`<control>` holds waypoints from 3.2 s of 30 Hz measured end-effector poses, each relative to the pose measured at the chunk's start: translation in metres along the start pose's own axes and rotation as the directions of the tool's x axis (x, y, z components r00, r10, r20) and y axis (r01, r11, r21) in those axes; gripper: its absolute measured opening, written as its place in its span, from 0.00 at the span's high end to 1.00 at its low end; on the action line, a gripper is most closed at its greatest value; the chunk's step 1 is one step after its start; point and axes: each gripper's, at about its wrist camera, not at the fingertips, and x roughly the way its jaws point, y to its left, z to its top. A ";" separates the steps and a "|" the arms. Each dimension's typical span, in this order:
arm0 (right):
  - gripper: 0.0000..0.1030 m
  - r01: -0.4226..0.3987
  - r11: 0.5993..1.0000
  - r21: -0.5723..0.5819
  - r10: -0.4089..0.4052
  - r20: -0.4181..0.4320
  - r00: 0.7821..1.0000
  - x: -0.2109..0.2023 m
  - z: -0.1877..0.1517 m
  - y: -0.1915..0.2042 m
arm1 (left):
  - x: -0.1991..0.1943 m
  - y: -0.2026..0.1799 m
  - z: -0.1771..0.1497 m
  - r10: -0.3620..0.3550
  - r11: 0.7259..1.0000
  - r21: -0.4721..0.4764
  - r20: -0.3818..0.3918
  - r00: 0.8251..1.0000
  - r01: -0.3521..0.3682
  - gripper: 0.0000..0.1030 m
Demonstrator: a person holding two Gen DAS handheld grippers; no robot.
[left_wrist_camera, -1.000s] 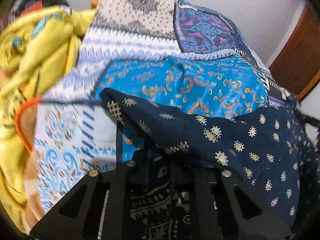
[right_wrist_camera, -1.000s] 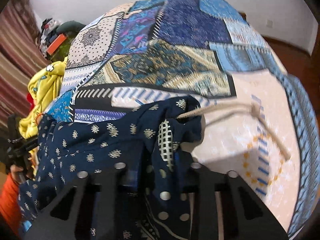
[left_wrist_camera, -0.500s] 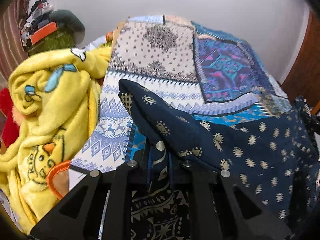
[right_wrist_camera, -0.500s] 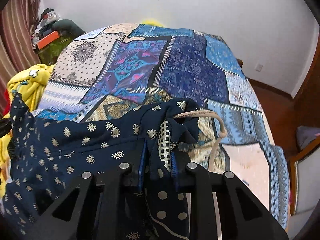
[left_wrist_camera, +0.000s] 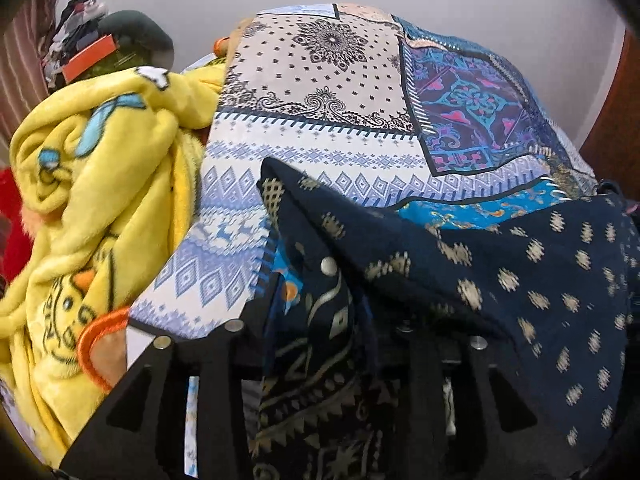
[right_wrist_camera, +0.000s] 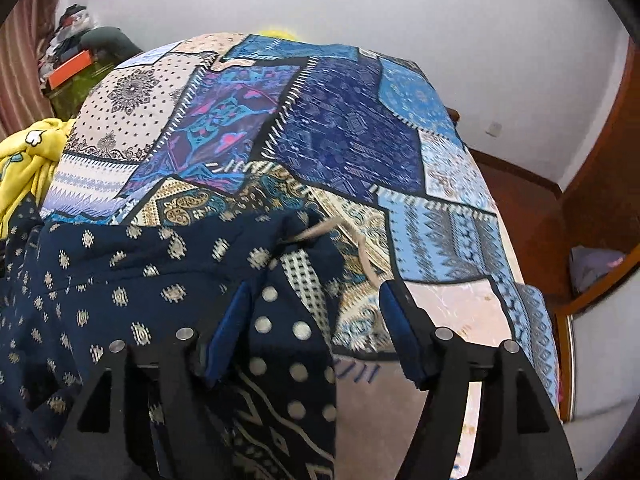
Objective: Fold large clothes
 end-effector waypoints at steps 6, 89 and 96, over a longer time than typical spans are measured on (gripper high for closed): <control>0.38 -0.038 0.999 -0.017 0.038 -0.019 0.999 -0.044 -0.023 -0.007 | -0.045 -0.006 -0.021 -0.007 0.995 0.098 -0.007 1.000 0.008 0.61; 0.87 -0.417 0.908 0.027 0.412 0.109 0.905 -0.203 -0.117 0.016 | -0.255 -0.026 -0.120 -0.288 0.956 -0.003 0.172 0.942 0.293 0.97; 0.93 -0.373 0.925 0.068 0.362 0.133 0.923 -0.146 -0.035 0.009 | -0.194 -0.012 -0.036 -0.247 0.964 -0.048 0.218 0.944 0.263 0.98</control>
